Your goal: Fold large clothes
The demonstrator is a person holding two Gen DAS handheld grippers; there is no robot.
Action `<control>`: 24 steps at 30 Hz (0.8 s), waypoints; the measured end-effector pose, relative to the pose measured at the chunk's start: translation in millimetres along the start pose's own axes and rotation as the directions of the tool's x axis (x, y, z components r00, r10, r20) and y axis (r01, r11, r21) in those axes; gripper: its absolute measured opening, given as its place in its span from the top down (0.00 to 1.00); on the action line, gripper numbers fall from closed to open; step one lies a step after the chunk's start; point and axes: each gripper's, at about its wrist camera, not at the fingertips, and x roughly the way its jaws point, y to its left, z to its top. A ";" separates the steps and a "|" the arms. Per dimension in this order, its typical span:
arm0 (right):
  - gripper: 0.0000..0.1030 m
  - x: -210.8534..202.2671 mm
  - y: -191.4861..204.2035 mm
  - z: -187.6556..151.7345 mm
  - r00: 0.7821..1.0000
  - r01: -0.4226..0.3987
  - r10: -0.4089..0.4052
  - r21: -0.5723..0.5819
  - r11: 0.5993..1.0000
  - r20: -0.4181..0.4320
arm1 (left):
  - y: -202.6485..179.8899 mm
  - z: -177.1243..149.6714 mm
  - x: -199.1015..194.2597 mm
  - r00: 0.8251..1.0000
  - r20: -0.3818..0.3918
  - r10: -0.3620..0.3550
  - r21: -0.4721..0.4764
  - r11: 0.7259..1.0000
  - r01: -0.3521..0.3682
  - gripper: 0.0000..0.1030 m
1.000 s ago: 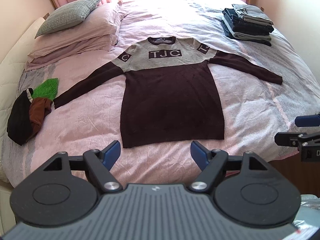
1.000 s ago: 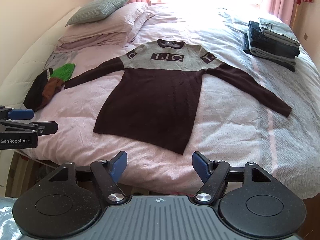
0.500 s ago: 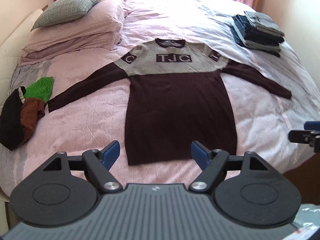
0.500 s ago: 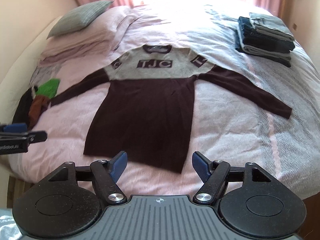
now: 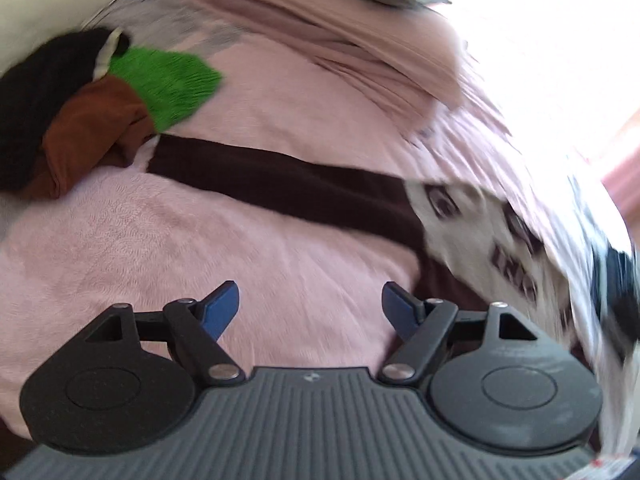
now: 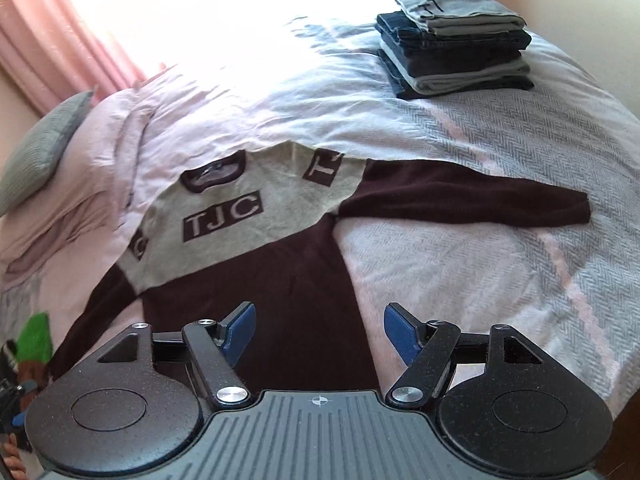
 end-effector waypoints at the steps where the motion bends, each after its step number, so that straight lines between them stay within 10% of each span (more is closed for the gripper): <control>1: 0.33 10.6 1.7 3.9 1.000 0.012 -0.012 0.008 1.000 0.004 | 14.9 8.6 18.1 1.000 0.009 -0.007 -0.065 0.998 0.007 0.30; 9: 0.33 99.9 6.0 4.8 0.999 0.050 -0.048 0.073 0.996 -0.026 | 110.1 49.9 135.7 0.997 0.078 -0.004 -0.452 0.891 0.039 0.46; 15: 0.33 142.4 11.8 -10.6 0.995 0.061 -0.059 0.027 0.998 -0.085 | 153.2 52.5 181.4 0.992 0.122 0.041 -0.575 0.817 0.038 0.66; 24: 0.33 172.2 -9.1 -10.8 0.992 0.058 -0.054 0.034 0.998 -0.111 | 150.4 61.0 185.4 0.978 0.195 0.070 -0.526 0.849 0.044 0.93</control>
